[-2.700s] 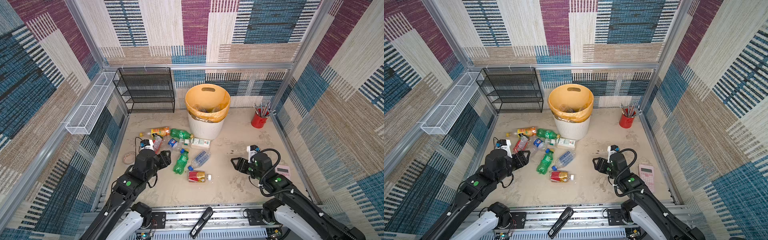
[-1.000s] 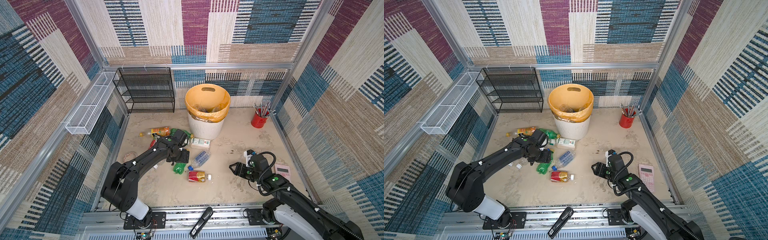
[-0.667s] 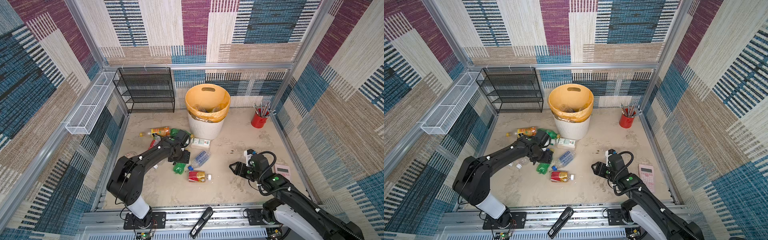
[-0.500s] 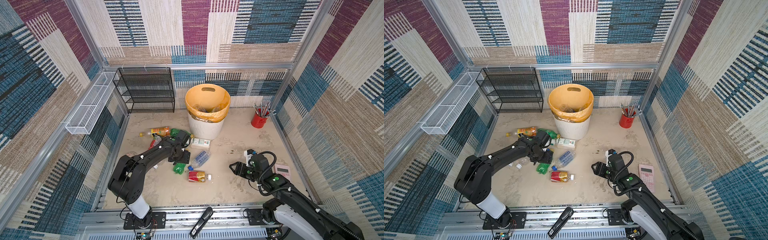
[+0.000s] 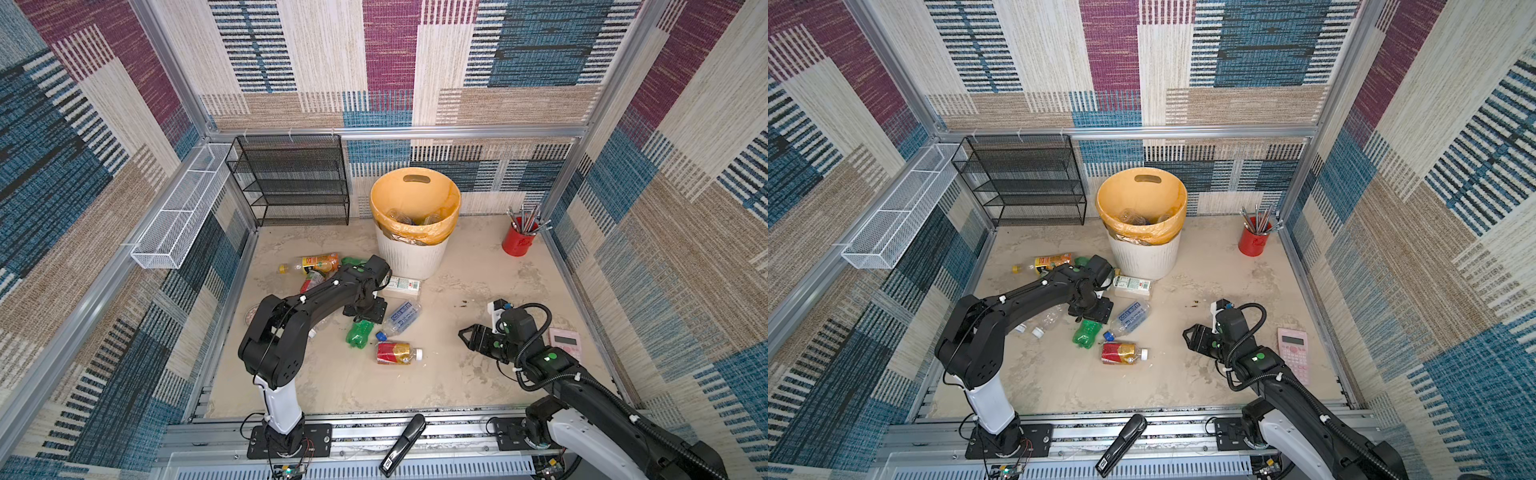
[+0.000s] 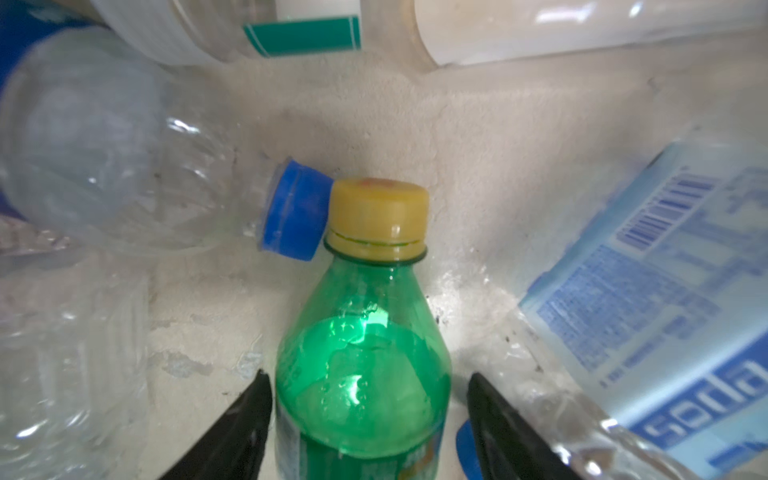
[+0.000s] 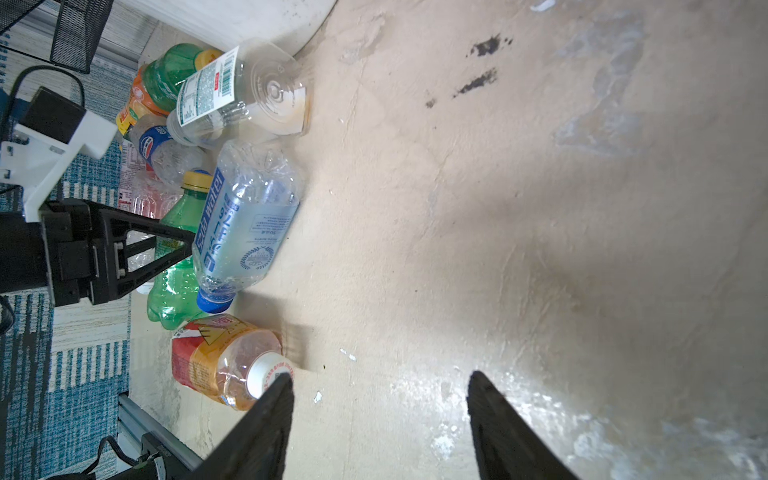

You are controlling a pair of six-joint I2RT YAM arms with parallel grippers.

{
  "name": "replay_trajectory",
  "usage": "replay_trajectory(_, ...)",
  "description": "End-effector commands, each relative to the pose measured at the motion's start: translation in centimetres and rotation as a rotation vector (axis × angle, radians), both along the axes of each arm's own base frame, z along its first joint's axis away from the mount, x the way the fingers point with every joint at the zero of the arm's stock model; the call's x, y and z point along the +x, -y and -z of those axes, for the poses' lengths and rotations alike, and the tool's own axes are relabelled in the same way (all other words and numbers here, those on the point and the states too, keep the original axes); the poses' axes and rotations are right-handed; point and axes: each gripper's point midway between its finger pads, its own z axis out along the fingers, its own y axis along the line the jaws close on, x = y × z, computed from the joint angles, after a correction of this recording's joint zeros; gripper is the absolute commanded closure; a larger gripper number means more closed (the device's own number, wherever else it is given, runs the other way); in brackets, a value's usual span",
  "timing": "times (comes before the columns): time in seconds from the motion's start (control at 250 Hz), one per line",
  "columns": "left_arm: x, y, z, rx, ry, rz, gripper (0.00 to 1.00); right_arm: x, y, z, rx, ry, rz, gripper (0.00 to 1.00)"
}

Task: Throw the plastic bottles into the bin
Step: 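Lower the left gripper onto the yellow-capped green soda bottle and close it, then lift the green bottle with the left gripper over the bin and release it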

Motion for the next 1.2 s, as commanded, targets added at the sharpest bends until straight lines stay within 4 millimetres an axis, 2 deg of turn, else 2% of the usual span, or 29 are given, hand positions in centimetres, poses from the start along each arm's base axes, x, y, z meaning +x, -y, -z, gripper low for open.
replay_trajectory(0.0,-0.6,-0.7,0.2,0.060,-0.030,0.049,0.26,0.4,-0.2,-0.5,0.011,0.019,-0.001,0.32)
replay_trajectory(0.364,-0.9,-0.5,0.9,0.096,-0.053,0.091,0.28,0.0,0.0,-0.1,0.015,0.017,0.009,0.32)
replay_trajectory(0.78,-1.1,-0.3,0.5,0.093,-0.048,0.109,0.39,-0.1,0.3,-0.4,0.023,0.036,0.029,0.33)
replay_trajectory(1.2,-1.3,0.3,-2.4,0.000,0.087,0.073,0.44,0.3,0.2,-0.9,0.034,0.054,0.031,0.34)
